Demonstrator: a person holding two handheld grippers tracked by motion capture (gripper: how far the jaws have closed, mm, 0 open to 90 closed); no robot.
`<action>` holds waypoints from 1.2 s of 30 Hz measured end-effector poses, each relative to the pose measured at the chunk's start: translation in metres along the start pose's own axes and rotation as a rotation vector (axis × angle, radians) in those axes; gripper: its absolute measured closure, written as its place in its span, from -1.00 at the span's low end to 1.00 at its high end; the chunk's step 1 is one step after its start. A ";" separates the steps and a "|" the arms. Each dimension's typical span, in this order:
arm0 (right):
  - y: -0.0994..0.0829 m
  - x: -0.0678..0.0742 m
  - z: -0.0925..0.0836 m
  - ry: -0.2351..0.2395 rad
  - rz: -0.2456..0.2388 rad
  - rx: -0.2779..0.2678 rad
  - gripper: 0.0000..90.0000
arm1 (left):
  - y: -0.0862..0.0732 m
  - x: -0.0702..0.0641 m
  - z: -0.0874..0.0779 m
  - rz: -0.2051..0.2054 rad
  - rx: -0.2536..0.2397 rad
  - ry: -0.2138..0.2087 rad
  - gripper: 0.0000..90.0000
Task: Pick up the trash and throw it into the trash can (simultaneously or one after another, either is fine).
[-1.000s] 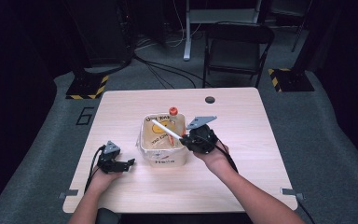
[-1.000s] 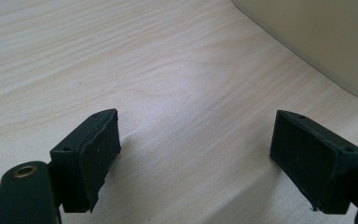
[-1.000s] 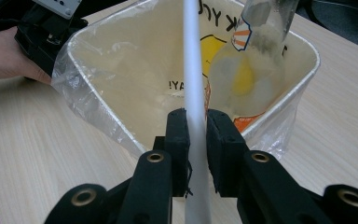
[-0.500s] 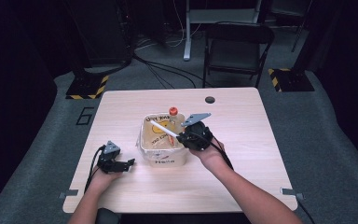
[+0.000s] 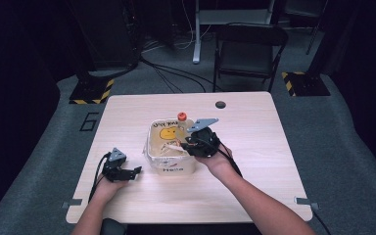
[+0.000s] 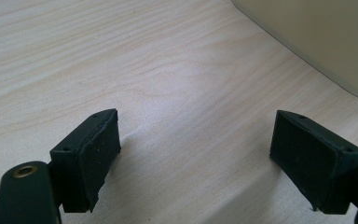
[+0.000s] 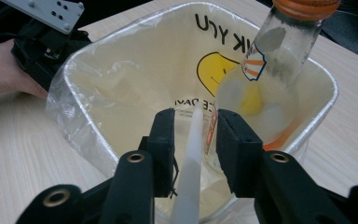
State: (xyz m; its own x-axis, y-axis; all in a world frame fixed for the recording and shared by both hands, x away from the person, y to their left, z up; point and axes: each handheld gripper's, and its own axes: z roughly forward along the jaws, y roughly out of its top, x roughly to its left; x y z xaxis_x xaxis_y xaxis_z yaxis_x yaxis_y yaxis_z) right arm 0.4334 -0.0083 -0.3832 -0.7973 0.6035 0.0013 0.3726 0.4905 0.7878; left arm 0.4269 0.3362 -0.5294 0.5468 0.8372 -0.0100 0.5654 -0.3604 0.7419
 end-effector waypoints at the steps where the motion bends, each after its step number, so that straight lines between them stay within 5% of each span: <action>1: 0.000 0.000 -0.001 0.000 -0.005 -0.005 0.46 | 0.000 0.000 0.000 0.000 0.000 0.000 -0.65; 14: -0.002 -0.010 -0.022 0.028 0.018 -0.053 0.07 | 0.000 0.000 0.000 -0.004 -0.003 0.000 -0.65; 36: -0.020 -0.036 -0.069 -0.031 0.063 -0.137 0.00 | 0.000 0.000 0.000 0.001 0.001 0.000 -0.65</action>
State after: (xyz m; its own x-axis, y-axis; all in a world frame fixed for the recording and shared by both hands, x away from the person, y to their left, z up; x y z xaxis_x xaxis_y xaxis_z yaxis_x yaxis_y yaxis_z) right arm 0.4219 -0.0833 -0.3561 -0.7585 0.6506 0.0359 0.3515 0.3621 0.8633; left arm 0.4268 0.3361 -0.5294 0.5470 0.8371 -0.0094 0.5658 -0.3614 0.7411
